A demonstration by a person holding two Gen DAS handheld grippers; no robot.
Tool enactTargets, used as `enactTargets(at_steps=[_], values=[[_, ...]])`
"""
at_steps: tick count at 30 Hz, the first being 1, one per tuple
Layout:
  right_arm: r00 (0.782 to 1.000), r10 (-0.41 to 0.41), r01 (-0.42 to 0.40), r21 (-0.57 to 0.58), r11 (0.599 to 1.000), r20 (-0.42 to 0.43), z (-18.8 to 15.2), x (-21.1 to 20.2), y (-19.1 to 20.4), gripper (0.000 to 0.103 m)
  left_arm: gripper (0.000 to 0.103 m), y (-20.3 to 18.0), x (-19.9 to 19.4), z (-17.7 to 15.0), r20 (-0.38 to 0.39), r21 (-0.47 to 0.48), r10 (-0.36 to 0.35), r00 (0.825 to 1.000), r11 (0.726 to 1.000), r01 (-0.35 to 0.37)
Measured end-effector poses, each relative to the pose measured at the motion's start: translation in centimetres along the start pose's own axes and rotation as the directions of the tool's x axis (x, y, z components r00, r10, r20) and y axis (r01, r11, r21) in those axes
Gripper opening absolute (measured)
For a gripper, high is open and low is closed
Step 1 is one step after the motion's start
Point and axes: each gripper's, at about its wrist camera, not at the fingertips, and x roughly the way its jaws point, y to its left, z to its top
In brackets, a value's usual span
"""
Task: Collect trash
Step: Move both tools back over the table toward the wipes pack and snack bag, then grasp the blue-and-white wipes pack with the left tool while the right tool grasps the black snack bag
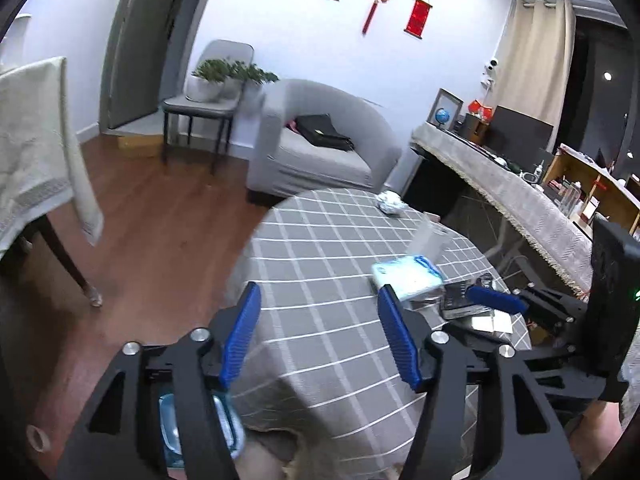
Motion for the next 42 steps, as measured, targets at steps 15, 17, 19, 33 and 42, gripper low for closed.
enactTargets(at_steps=[15,17,19,33,42], values=[[0.991,-0.135,0.135,0.029,0.99,-0.023,-3.4,-2.3,-6.1,0.082,0.093,-7.4,7.2,-1.3,-0.065,0.027,-0.052,0.997,0.998,0.054],[0.991,-0.133,0.134,0.038,0.99,-0.031,-3.7,-2.4,-7.0,0.082,0.093,-7.9,8.2,-1.4,-0.081,0.019,-0.05,0.995,0.998,0.052],[0.991,-0.128,0.129,0.042,0.991,-0.035,-3.5,-2.3,-7.6,0.083,0.093,-8.3,9.0,-1.3,-0.094,0.014,-0.043,0.995,0.999,0.045],[0.993,-0.078,0.071,-0.082,0.994,-0.086,-2.8,0.1,-9.4,0.087,0.094,-8.3,14.6,-0.6,-0.138,-0.022,0.0,0.99,1.0,-0.003],[0.988,-0.056,0.03,-0.175,0.984,-0.147,-2.5,1.6,-9.2,0.087,0.089,-8.0,16.5,0.0,-0.173,-0.049,-0.016,0.985,0.999,0.007]])
